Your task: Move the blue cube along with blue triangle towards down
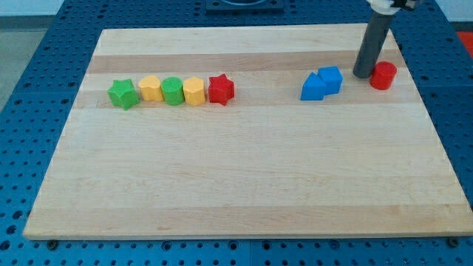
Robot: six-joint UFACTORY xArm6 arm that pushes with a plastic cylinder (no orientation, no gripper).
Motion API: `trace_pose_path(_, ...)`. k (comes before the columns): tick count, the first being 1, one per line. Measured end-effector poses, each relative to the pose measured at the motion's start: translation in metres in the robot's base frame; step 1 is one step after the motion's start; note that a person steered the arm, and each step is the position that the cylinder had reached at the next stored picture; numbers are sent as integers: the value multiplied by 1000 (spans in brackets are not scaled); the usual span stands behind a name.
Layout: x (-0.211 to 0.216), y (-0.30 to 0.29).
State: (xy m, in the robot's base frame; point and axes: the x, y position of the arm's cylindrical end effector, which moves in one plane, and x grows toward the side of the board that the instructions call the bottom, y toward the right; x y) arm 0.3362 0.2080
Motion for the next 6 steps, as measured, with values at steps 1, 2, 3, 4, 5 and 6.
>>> trace_pose_path(1,0,-28)
trace_pose_path(2,0,-55)
trace_pose_path(3,0,-74)
trace_pose_path(4,2,-89)
trace_pose_path(5,2,-100)
trace_pose_path(6,3,-114)
